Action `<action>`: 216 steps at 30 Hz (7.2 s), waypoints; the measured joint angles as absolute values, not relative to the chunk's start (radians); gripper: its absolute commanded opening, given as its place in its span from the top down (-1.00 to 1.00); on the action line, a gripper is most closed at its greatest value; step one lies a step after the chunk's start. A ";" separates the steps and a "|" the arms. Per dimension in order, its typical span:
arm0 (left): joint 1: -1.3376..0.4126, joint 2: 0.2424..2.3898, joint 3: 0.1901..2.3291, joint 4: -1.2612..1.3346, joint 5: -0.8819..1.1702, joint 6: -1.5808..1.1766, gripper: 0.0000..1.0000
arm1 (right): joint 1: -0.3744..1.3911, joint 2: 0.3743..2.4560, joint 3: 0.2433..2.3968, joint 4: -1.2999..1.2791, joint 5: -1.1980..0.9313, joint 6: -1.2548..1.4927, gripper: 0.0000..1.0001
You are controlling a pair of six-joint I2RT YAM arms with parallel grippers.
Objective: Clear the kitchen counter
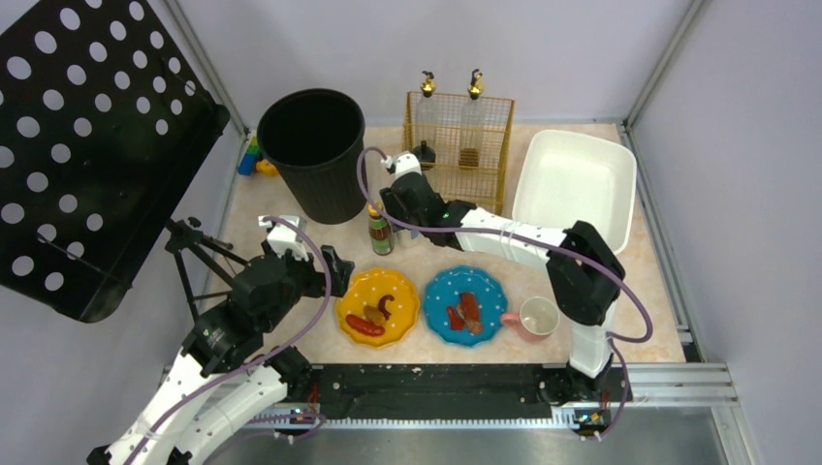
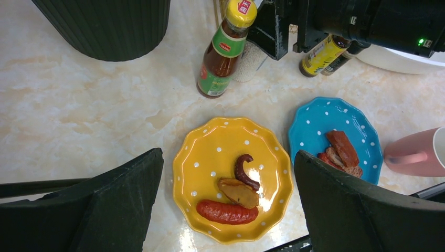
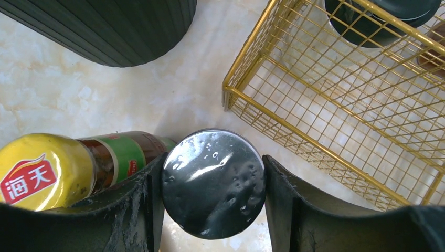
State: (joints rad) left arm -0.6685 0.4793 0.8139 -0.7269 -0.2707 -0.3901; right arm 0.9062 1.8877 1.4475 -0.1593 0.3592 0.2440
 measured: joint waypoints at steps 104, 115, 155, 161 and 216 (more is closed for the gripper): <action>-0.669 0.489 0.809 -0.727 -0.260 -0.382 -0.98 | 0.566 2.045 1.837 -0.329 0.331 0.274 -0.32; -0.669 0.489 0.809 -0.727 -0.260 -0.382 -0.98 | 0.566 2.033 1.815 -0.276 0.320 0.274 -0.49; -0.663 0.323 0.807 -0.728 -0.373 -0.393 -0.98 | 0.952 1.772 1.530 -0.198 0.169 0.253 -0.52; -0.663 0.323 0.807 -0.728 -0.373 -0.393 -0.98 | 0.967 1.852 1.579 -0.214 0.185 0.247 -0.51; -0.663 0.332 0.806 -0.728 -0.373 -0.393 -0.98 | 0.971 1.538 1.546 -0.276 0.427 0.089 1.00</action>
State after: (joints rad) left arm -0.6628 0.3325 0.8059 -0.7277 -0.3725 -0.3927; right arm 0.9710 1.5375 1.5463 -0.2756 0.4267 0.0891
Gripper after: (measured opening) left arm 0.991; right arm 0.376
